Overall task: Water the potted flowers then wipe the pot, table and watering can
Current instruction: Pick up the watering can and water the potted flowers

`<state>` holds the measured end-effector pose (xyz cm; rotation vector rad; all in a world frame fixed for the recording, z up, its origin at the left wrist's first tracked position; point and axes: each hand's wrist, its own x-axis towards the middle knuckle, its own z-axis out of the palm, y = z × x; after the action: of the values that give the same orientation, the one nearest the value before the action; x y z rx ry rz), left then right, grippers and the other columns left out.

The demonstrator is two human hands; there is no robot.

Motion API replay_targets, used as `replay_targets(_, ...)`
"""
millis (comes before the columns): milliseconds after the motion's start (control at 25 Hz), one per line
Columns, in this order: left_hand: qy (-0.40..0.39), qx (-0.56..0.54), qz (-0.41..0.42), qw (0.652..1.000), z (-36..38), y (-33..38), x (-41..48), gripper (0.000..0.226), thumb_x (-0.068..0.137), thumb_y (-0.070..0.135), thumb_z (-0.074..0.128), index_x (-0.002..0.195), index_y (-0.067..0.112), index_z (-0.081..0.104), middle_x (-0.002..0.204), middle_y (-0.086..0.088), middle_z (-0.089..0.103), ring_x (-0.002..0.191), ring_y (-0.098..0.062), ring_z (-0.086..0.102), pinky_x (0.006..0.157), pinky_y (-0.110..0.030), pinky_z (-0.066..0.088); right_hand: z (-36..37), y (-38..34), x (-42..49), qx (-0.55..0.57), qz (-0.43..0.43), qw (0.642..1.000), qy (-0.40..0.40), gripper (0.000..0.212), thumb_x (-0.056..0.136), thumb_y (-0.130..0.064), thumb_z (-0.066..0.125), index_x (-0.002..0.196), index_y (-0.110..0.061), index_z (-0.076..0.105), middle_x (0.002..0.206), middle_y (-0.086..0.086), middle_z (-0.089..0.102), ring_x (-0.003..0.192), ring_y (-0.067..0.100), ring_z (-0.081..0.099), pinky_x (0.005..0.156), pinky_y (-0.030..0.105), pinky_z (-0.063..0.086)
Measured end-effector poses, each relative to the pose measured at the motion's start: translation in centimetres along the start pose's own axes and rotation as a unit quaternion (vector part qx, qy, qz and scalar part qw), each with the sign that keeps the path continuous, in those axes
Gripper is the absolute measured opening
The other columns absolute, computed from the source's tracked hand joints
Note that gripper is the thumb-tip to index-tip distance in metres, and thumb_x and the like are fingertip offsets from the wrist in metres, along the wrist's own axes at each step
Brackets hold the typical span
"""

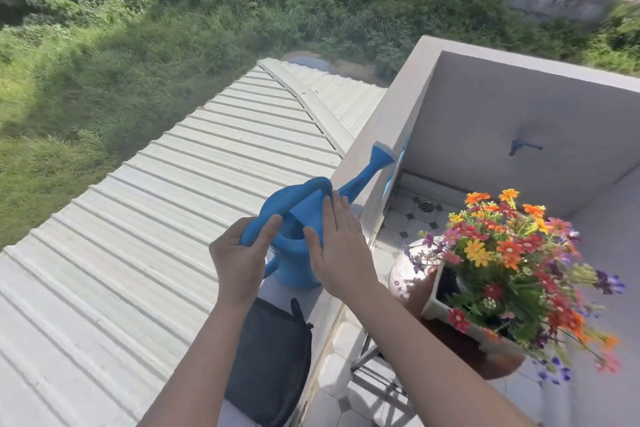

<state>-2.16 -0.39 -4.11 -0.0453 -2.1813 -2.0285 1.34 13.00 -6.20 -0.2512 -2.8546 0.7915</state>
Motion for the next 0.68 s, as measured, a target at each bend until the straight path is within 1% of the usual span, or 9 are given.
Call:
replay_targets(120, -0.018, -0.018, 0.016, 1.0, 0.0, 2.4, 0.5, 0.037, 0.08, 0.02, 0.074, 0.047, 0.024, 0.056, 0.04, 0.013, 0.042, 0.043, -0.006, 0.037, 0.048, -0.025, 0.036, -2.5, -1.1, -0.6, 0.026, 0.003, 0.999, 0.038, 0.083, 0.084, -0.061, 0.001, 0.149, -0.009, 0.008, 0.159, 0.006, 0.002, 0.146, 0.018, -0.003, 0.114, 0.028, -0.003)
replay_targets(160, -0.029, -0.025, 0.026, 0.999, 0.1, 3.6, 0.7, 0.036, 0.078, 0.023, 0.075, 0.048, 0.02, 0.054, 0.04, 0.012, 0.04, 0.043, -0.007, 0.036, 0.047, -0.025, 0.035, -3.6, -1.6, -0.9, 0.03, 0.002, 0.998, 0.063, 0.083, 0.084, -0.059, 0.001, 0.148, -0.008, 0.009, 0.158, 0.007, 0.004, 0.146, 0.019, -0.002, 0.114, 0.028, -0.002)
replay_targets(240, -0.06, -0.034, 0.057, 0.996, 0.5, 6.6, 1.2, 0.034, 0.074, 0.025, 0.075, 0.048, 0.017, 0.055, 0.039, 0.012, 0.04, 0.041, -0.006, 0.035, 0.045, -0.018, 0.034, -6.0, -2.7, -1.7, 0.033, 0.004, 0.993, 0.116, 0.083, 0.084, -0.059, 0.002, 0.148, -0.005, 0.012, 0.158, 0.011, 0.007, 0.146, 0.022, 0.0, 0.115, 0.031, -0.001)
replay_targets(320, -0.095, -0.033, 0.088, 0.991, 1.4, 9.8, 1.4, 0.035, 0.077, 0.02, 0.075, 0.046, 0.026, 0.059, 0.037, 0.013, 0.042, 0.038, -0.003, 0.035, 0.042, -0.014, 0.032, -8.2, -3.3, -2.9, 0.023, 0.004, 0.988, 0.155, 0.083, 0.086, -0.058, 0.003, 0.147, -0.004, 0.014, 0.157, 0.013, 0.008, 0.145, 0.025, 0.001, 0.114, 0.032, -0.002)
replay_targets(400, -0.124, -0.034, 0.101, 0.987, 2.2, 11.6, 2.1, 0.031, 0.078, 0.02, 0.074, 0.05, 0.029, 0.064, 0.037, 0.015, 0.042, 0.038, -0.002, 0.035, 0.041, -0.015, 0.031, -9.2, -3.5, -3.4, -0.009, -0.007, 0.983, 0.185, 0.08, 0.089, -0.057, 0.006, 0.146, -0.002, 0.016, 0.156, 0.014, 0.012, 0.145, 0.028, 0.004, 0.114, 0.033, -0.001)
replay_targets(480, -0.15, -0.038, 0.116, 0.981, 3.3, 13.3, 1.5, 0.023, 0.074, 0.028, 0.076, 0.054, 0.028, 0.066, 0.037, 0.015, 0.042, 0.037, -0.002, 0.034, 0.04, -0.016, 0.031, -10.6, -2.9, -4.6, -0.029, -0.009, 0.975, 0.22, 0.077, 0.091, -0.055, 0.012, 0.146, -0.001, 0.018, 0.156, 0.014, 0.016, 0.145, 0.028, 0.007, 0.114, 0.035, 0.0)
replay_targets(560, -0.169, -0.031, 0.136, 0.976, 4.3, 14.7, 0.6, 0.017, 0.068, 0.038, 0.074, 0.056, 0.029, 0.067, 0.037, 0.015, 0.044, 0.037, -0.002, 0.035, 0.039, -0.015, 0.031, -12.0, -2.5, -5.5, -0.028, -0.007, 0.973, 0.229, 0.079, 0.09, -0.057, 0.015, 0.146, -0.002, 0.018, 0.156, 0.013, 0.016, 0.145, 0.027, 0.007, 0.113, 0.035, -0.001)
replay_targets(600, -0.177, -0.021, 0.147, 0.973, 4.8, 15.3, 0.2, 0.015, 0.069, 0.039, 0.073, 0.057, 0.03, 0.069, 0.036, 0.015, 0.045, 0.036, -0.001, 0.036, 0.039, -0.014, 0.031, -12.6, -2.2, -5.7, -0.02, -0.003, 0.975, 0.22, 0.082, 0.088, -0.059, 0.016, 0.147, -0.003, 0.016, 0.157, 0.012, 0.013, 0.145, 0.025, 0.004, 0.113, 0.033, -0.002)
replay_targets(680, -0.193, 0.0, 0.168, 0.967, 5.6, 16.5, -0.6, 0.016, 0.076, 0.03, 0.075, 0.06, 0.028, 0.07, 0.036, 0.016, 0.047, 0.034, -0.001, 0.037, 0.038, -0.012, 0.03, -13.4, -1.8, -6.3, 0.004, 0.007, 0.979, 0.204, 0.085, 0.087, -0.063, 0.019, 0.148, -0.003, 0.012, 0.158, 0.011, 0.009, 0.145, 0.022, 0.0, 0.112, 0.029, -0.006)
